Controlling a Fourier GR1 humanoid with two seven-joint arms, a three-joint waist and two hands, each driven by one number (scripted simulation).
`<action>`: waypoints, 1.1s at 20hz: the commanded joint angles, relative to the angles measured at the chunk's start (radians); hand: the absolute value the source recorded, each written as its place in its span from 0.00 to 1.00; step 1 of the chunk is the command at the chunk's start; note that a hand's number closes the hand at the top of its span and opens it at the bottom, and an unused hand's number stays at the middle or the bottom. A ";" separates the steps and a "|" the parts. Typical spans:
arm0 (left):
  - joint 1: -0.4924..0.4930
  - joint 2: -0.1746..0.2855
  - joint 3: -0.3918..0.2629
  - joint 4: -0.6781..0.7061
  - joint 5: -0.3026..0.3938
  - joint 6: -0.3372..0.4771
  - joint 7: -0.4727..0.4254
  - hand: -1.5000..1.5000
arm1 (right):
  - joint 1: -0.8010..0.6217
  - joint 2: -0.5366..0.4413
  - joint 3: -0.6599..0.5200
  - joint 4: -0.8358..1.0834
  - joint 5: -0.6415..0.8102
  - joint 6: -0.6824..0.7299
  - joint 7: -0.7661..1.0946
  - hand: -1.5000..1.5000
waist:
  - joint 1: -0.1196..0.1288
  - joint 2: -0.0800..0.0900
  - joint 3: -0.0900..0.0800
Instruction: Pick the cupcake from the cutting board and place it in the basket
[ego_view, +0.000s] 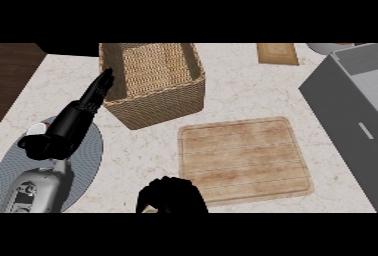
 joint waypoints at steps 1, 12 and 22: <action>0.041 -0.014 -0.025 0.019 -0.005 -0.008 0.016 0.50 | -0.110 0.001 0.059 -0.076 -0.017 -0.155 0.143 1.00 | -0.005 -0.005 -0.007; 0.016 -0.026 -0.021 0.034 -0.018 0.012 0.022 0.50 | -0.506 0.001 -0.033 0.017 0.003 -0.150 0.514 1.00 | -0.020 -0.010 -0.011; 0.027 -0.018 -0.029 0.046 -0.027 -0.008 -0.008 0.50 | -0.843 0.001 -0.234 0.274 -0.077 -0.197 0.611 1.00 | 0.012 0.000 -0.011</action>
